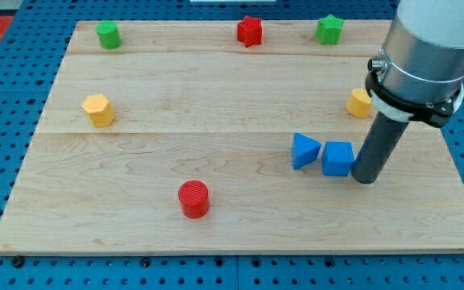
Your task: Place the red circle bottom right of the yellow hexagon
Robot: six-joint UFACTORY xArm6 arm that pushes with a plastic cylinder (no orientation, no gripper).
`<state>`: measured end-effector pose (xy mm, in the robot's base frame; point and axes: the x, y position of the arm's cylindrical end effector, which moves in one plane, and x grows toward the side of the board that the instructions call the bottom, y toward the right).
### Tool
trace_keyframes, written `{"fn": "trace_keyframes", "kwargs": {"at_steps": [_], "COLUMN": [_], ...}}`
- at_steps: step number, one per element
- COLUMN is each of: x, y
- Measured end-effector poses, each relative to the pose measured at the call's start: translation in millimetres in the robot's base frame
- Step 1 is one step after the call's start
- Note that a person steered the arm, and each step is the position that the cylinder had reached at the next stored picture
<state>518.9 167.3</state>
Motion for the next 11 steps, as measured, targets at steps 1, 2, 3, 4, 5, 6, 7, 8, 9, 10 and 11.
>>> {"fn": "trace_keyframes", "kwargs": {"at_steps": [1, 2, 3, 4, 5, 6, 7, 8, 9, 10, 11], "x": [-6, 17, 63, 70, 69, 57, 52, 52, 50, 25, -17], "y": [-36, -42, -51, -80, -118, -151, -201, -239, -259, -299, -320]}}
